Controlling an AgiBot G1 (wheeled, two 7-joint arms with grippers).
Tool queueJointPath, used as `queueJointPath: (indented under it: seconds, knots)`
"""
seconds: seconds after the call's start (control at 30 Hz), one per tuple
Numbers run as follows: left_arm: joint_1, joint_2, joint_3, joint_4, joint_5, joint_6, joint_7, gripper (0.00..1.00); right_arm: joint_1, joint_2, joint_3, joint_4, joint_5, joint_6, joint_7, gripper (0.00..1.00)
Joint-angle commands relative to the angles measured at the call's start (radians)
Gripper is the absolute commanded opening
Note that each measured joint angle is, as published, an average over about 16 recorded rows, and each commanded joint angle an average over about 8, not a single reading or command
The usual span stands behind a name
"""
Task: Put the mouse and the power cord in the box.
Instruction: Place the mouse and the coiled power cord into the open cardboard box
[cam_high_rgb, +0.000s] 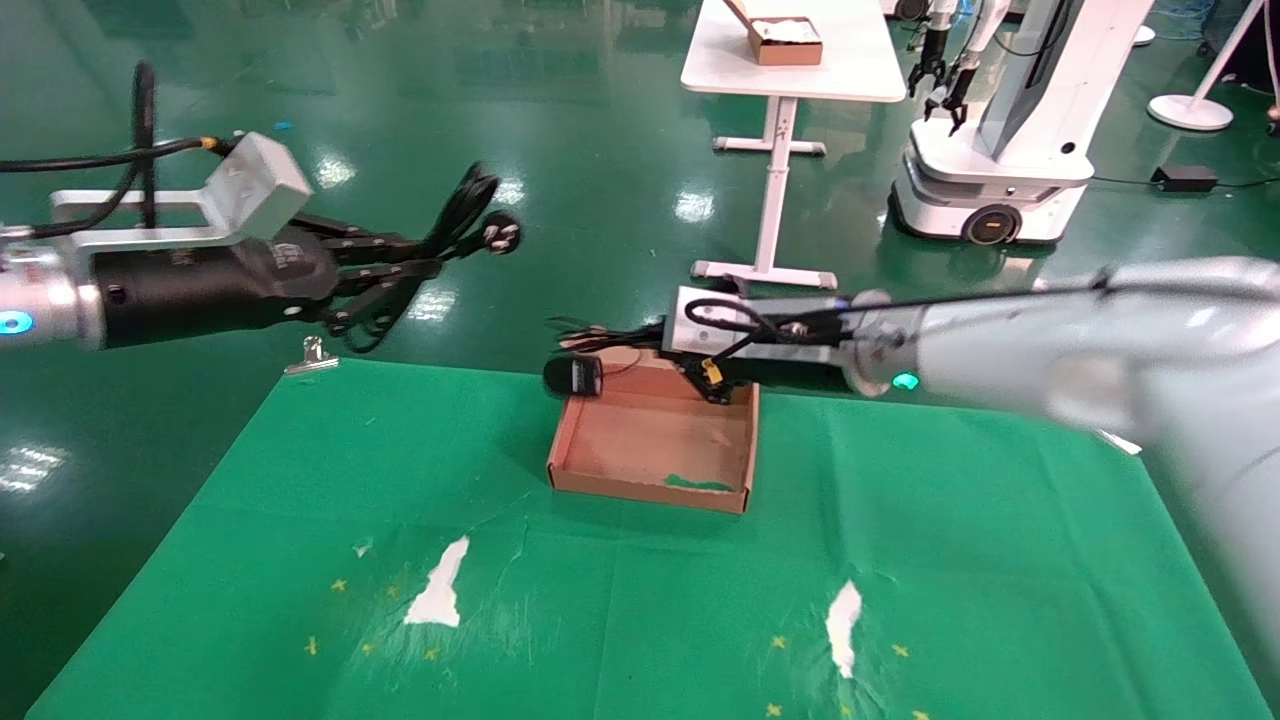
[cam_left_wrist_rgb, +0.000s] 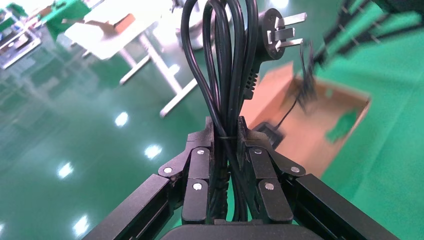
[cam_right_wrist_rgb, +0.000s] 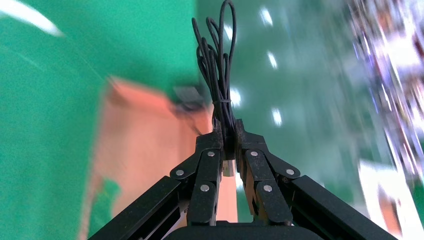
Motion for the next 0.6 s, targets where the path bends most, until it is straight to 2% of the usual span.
queueJointPath:
  seconds: [0.03, 0.1, 0.2, 0.23, 0.47, 0.5, 0.6]
  knots:
    - [-0.010, -0.024, 0.007, 0.004, 0.013, -0.001, 0.009, 0.00, -0.025, -0.044, 0.009, -0.064, 0.006, 0.108, -0.018, 0.00]
    - [-0.012, -0.043, 0.018, 0.010, 0.029, 0.006, 0.018, 0.00, -0.055, -0.054, 0.006, -0.071, 0.011, 0.162, -0.030, 0.00]
    - [-0.014, -0.062, 0.032, 0.020, 0.049, 0.017, 0.030, 0.00, -0.095, -0.057, -0.003, -0.059, 0.020, 0.182, -0.044, 0.00]
    - [-0.015, -0.067, 0.036, 0.022, 0.056, 0.020, 0.035, 0.00, -0.106, -0.057, -0.008, -0.053, 0.023, 0.179, -0.048, 0.08]
    - [-0.010, -0.055, 0.065, 0.025, 0.097, 0.010, 0.074, 0.00, -0.138, -0.054, -0.036, -0.025, 0.046, 0.149, -0.069, 0.95]
    - [-0.007, -0.046, 0.068, 0.025, 0.103, 0.001, 0.080, 0.00, -0.138, -0.053, -0.037, -0.025, 0.052, 0.152, -0.070, 1.00]
    - [0.005, -0.007, 0.076, 0.027, 0.114, -0.036, 0.093, 0.00, -0.137, -0.050, -0.034, -0.030, 0.075, 0.170, -0.077, 1.00]
